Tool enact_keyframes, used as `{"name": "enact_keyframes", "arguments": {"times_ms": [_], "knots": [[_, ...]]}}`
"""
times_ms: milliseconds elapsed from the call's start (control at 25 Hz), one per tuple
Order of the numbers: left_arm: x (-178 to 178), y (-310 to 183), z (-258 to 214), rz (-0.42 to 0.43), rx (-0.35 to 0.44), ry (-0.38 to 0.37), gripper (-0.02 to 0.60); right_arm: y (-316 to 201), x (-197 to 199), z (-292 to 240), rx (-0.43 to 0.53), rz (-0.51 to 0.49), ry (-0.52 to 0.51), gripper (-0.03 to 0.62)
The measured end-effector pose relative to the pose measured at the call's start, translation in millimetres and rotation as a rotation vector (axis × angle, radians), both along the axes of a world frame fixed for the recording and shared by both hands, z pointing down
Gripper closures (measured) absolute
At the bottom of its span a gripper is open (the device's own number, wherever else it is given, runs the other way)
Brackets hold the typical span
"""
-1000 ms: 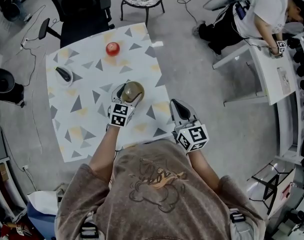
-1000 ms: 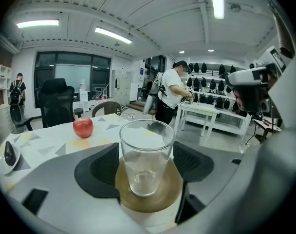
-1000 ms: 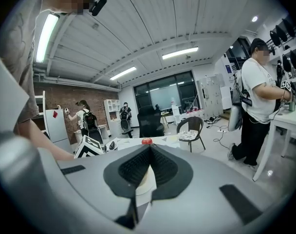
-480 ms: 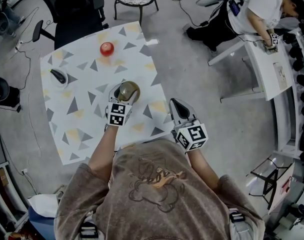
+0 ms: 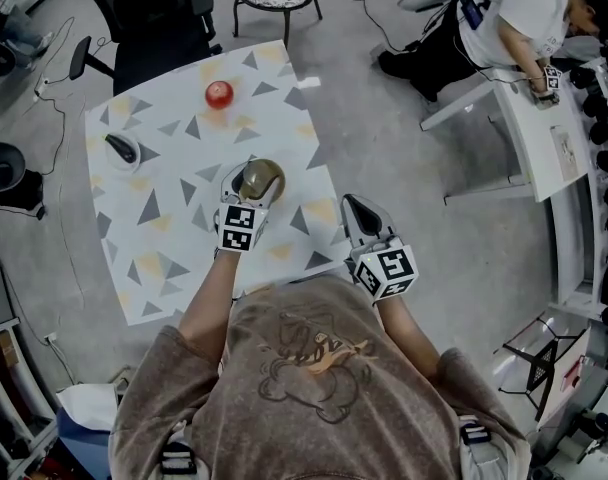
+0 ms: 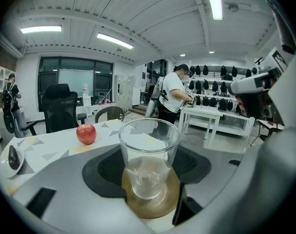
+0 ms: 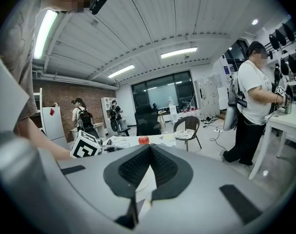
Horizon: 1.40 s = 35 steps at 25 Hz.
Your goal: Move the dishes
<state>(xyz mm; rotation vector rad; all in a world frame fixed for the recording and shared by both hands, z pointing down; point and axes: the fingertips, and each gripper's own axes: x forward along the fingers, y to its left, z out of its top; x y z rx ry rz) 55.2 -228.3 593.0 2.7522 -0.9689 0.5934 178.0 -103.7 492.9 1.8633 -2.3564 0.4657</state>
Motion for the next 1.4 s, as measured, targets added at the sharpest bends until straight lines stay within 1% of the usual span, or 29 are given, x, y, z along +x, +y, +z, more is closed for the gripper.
{"name": "enact_keyframes", "arguments": {"times_ms": [160,360,520,760,960,1160,1400], "knots": [[-4.5,1.5,-20.0,-0.011,0.023,0.023,0.293,-0.3,-4.5,1.0,0.0,-0.008,-0.004,0.588],[-18.6,1.4,-45.5,-0.043,0.055,0.051,0.293,-2.7,-14.6,2.6,0.002,-0.029,-0.006,0.588],[-36.9,-0.9,-63.0,-0.082,0.078,0.059,0.293,-6.7,-24.1,3.3,0.003,-0.056,-0.01,0.588],[-73.3,-7.6,-75.6,-0.152,0.103,0.053,0.293,-14.2,-40.2,5.8,0.005,-0.103,-0.011,0.588],[-103.0,-11.9,-77.1,-0.217,0.099,0.045,0.293,-21.7,-52.2,6.7,0.004,-0.144,-0.015,0.588],[-126.3,-18.4,-68.0,-0.272,0.08,0.033,0.293,-30.1,-62.2,8.4,0.004,-0.18,-0.018,0.588],[-136.9,-29.1,-50.1,-0.311,0.061,0.021,0.293,-37.6,-62.5,12.6,-0.011,-0.193,-0.018,0.588]]}}
